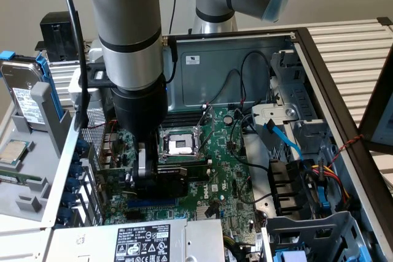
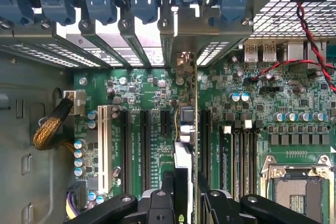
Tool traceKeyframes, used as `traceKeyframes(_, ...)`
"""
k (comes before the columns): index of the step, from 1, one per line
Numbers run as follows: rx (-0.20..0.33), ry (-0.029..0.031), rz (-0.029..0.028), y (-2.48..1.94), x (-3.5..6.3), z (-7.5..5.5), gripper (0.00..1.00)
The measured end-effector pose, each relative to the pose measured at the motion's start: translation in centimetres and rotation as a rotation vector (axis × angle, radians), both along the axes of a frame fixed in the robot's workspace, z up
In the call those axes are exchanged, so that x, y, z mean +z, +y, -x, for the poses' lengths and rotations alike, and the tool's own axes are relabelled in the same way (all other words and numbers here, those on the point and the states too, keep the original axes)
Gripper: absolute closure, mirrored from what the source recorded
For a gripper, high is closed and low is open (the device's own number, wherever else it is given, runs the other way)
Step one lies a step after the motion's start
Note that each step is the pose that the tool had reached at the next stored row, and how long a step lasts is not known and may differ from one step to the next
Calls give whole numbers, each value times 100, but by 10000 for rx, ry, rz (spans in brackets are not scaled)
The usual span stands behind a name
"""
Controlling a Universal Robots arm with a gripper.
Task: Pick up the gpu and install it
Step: 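Insert the gpu into the slot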
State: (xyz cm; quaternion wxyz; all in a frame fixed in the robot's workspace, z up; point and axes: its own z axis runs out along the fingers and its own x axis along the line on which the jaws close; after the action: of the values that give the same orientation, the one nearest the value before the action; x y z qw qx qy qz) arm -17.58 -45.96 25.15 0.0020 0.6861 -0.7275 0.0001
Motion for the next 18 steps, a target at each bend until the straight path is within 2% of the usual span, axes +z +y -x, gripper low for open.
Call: traceKeyframes(18,89,0,2,0,-5,5,73)
